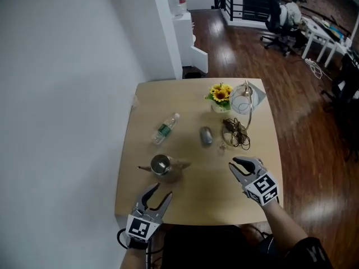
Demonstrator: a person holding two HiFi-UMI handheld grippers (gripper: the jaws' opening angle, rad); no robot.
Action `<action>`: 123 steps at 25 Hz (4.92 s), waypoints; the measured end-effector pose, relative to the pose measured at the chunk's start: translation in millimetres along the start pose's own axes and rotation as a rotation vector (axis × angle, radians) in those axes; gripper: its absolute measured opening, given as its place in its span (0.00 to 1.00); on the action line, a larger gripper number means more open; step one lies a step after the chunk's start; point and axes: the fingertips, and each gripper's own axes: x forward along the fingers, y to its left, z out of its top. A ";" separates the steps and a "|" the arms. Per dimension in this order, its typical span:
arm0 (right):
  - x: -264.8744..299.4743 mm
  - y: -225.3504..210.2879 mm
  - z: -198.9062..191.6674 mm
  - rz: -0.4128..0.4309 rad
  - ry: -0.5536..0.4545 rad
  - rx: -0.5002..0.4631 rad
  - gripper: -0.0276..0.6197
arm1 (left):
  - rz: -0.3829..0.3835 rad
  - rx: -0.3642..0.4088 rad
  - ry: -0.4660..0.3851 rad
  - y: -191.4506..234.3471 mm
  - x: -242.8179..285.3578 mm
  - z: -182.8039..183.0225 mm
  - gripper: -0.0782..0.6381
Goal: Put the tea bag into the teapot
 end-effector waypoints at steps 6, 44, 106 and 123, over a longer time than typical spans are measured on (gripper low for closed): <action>73.6 -51.1 -58.8 -0.016 0.209 -0.029 0.21 | 0.017 -0.026 0.042 15.7 8.7 -15.8 0.36; 178.8 18.6 2.9 0.075 0.210 0.027 0.06 | 0.046 -0.043 0.052 91.2 -51.0 -51.4 0.36; -149.0 224.7 6.2 0.074 -0.165 0.112 0.05 | -0.209 0.006 -0.080 -109.8 -119.9 -17.2 0.41; -263.1 312.3 -36.8 0.140 -0.200 0.218 0.05 | -0.225 -0.016 -0.037 -228.7 -208.8 -13.5 0.43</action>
